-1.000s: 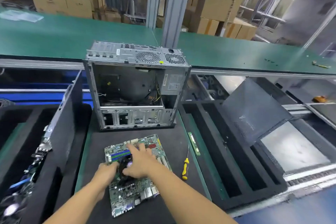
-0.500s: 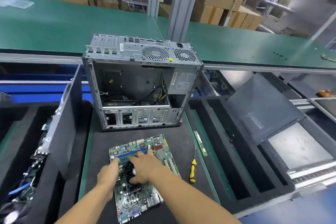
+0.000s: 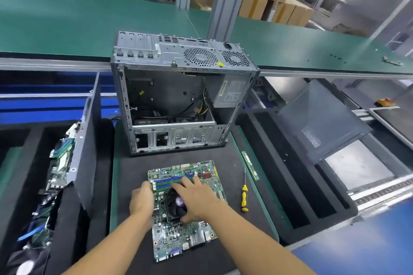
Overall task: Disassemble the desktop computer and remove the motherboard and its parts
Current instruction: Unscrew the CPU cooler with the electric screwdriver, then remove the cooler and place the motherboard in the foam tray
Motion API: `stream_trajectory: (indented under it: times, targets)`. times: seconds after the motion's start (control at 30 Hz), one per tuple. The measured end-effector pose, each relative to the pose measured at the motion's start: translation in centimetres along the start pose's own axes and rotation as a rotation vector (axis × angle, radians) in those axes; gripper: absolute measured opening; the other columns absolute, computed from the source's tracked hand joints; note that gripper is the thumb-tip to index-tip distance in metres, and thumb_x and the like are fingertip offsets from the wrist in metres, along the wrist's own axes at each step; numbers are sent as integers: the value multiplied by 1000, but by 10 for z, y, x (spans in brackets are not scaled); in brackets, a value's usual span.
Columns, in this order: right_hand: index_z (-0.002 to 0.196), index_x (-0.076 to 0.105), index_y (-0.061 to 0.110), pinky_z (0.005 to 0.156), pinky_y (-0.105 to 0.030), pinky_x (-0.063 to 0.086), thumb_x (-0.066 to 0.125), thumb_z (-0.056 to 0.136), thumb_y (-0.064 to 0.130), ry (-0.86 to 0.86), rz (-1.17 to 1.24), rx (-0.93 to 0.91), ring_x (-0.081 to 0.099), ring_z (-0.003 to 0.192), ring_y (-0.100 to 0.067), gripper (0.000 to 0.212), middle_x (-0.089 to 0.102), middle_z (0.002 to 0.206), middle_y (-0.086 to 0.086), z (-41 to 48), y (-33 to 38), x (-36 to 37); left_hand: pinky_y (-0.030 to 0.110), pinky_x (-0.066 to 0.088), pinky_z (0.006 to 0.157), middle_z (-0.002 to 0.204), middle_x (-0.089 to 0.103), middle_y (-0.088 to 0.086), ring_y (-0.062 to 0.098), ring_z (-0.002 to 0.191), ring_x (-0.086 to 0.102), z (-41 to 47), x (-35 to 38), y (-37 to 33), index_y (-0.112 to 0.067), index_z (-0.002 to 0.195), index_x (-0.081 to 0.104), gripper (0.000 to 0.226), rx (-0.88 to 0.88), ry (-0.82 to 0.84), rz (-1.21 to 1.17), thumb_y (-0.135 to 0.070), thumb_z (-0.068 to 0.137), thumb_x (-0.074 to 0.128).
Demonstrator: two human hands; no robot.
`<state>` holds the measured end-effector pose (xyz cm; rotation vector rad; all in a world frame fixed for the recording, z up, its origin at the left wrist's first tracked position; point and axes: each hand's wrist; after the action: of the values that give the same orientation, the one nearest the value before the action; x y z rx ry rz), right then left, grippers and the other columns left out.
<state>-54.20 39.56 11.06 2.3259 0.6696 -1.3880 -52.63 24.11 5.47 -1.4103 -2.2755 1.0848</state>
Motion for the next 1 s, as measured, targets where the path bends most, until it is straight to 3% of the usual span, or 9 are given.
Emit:
stream_trajectory:
  times: [0.1,0.2,0.33,0.4,0.5,0.6,0.7,0.9,1.0]
  targets:
    - [152,25,19,110,-54,33,83,71,42,-40,13,-20,31,133,-38,103,34,145,-8,1,-1,5,41,40,75,88,50,11,26,76,44,4,-3,3,-2,117,51,43,13,6,45,-31,88,38]
    - [150,28,17,101,-52,46,83,69,42,-28,99,-66,36,127,-33,101,36,138,-8,3,-9,-2,42,42,80,111,59,23,34,90,54,4,-7,7,1,110,53,36,46,-15,159,-28,95,40]
    - [147,31,20,99,-46,46,77,68,49,-72,278,-51,35,124,-28,96,39,130,-5,3,-28,-15,42,47,78,112,62,30,45,100,59,3,-16,7,0,77,54,31,171,-120,308,-24,93,44]
    - [145,37,25,101,-39,43,74,67,51,-96,456,-15,41,122,-24,90,45,127,-2,2,-40,-21,43,47,79,108,62,25,41,95,59,3,-19,4,-1,93,59,27,243,-110,281,-24,94,45]
    - [133,53,37,88,-20,46,71,65,60,-94,923,139,60,108,-10,74,60,122,10,-12,-57,-28,36,43,76,99,63,5,21,87,59,0,-17,-8,-16,99,62,16,298,52,63,-23,98,48]
    - [103,69,31,75,-26,52,69,70,56,-64,1437,215,68,85,-11,42,72,100,6,-22,-66,-25,35,46,64,94,66,9,21,76,61,-7,-12,-21,-11,95,65,16,284,209,-87,-15,98,50]
    - [99,69,16,73,-31,55,67,79,43,-68,1791,224,69,78,-17,34,74,89,-2,-31,-74,-24,34,48,59,92,71,12,23,72,66,-23,-1,-30,-8,104,62,18,270,344,-103,-15,100,46]
    - [116,67,7,110,-52,41,67,74,38,-100,1938,242,60,109,-32,52,66,118,-19,-61,-97,-22,47,50,87,115,72,8,28,101,66,-53,31,-40,-16,119,63,32,214,674,-110,-37,100,49]
    - [124,60,3,110,-53,35,64,76,31,-129,1904,173,57,107,-33,56,61,120,-21,-77,-109,-15,52,45,101,134,56,-8,22,120,53,-70,52,-40,-30,127,63,53,246,830,-98,-60,83,60]
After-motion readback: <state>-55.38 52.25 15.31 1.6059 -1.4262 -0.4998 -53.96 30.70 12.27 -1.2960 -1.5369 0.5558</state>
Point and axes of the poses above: each hand's wrist, its own z-axis towards the middle knuckle, its own x-axis out of the palm, y = z × x
